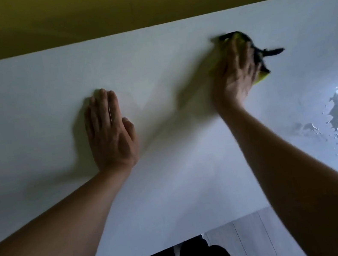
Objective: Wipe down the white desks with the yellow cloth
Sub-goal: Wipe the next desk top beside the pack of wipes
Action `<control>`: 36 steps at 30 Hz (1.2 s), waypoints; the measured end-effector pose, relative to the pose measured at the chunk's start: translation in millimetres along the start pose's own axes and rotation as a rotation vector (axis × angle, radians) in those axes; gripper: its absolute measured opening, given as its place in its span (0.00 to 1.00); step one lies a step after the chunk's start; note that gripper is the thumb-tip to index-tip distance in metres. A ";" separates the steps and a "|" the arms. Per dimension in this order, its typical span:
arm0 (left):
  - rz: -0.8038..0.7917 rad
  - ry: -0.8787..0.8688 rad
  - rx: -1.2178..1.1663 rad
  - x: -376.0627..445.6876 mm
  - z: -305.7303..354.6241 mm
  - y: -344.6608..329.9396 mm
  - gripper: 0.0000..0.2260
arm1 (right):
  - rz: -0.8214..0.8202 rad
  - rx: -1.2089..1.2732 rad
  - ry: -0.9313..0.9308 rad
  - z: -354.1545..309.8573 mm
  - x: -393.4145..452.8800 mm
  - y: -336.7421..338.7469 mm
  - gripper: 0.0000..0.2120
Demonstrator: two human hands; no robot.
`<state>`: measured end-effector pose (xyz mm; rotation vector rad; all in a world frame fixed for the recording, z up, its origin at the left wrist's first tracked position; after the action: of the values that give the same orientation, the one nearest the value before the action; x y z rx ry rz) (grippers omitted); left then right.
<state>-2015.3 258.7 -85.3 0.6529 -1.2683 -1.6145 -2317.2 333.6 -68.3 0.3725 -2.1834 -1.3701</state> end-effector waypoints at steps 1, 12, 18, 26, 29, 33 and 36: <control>0.005 -0.009 0.002 0.0 0.1 0.8 0.28 | 0.021 0.012 0.099 -28.6 -11.6 -2.5 0.25; -0.043 0.000 0.021 1.7 0.2 -2.6 0.29 | -0.162 0.208 0.623 -105.6 -2.7 -46.1 0.24; -0.051 0.002 0.031 2.1 0.4 -3.1 0.29 | -0.049 -0.013 0.034 -14.2 87.7 -37.9 0.25; -0.035 0.003 0.046 3.2 1.1 -1.0 0.29 | -0.291 0.294 0.833 -222.9 -47.5 -64.6 0.24; -0.033 -0.010 0.057 3.0 2.7 -1.9 0.28 | -0.352 0.241 0.914 -219.9 -43.3 -72.3 0.22; -0.062 -0.012 0.070 2.7 2.3 -3.2 0.29 | -0.105 0.233 0.626 -137.8 26.5 -57.7 0.22; -0.060 -0.007 0.067 2.9 1.9 -4.5 0.29 | -0.003 0.062 0.319 -62.5 80.7 -48.5 0.19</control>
<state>-2019.7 257.0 -88.4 0.7337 -1.3245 -1.6301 -2350.2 225.5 -66.7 0.5754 -1.9638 -1.1572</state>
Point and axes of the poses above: each hand's wrist, its own x-axis towards the middle knuckle, its own y-axis out of the back of the hand, z = x × y, the point moved 6 cm from there along x, towards the middle knuckle, and after that the axes turned 3 degrees about -x, right-handed, at the moved point
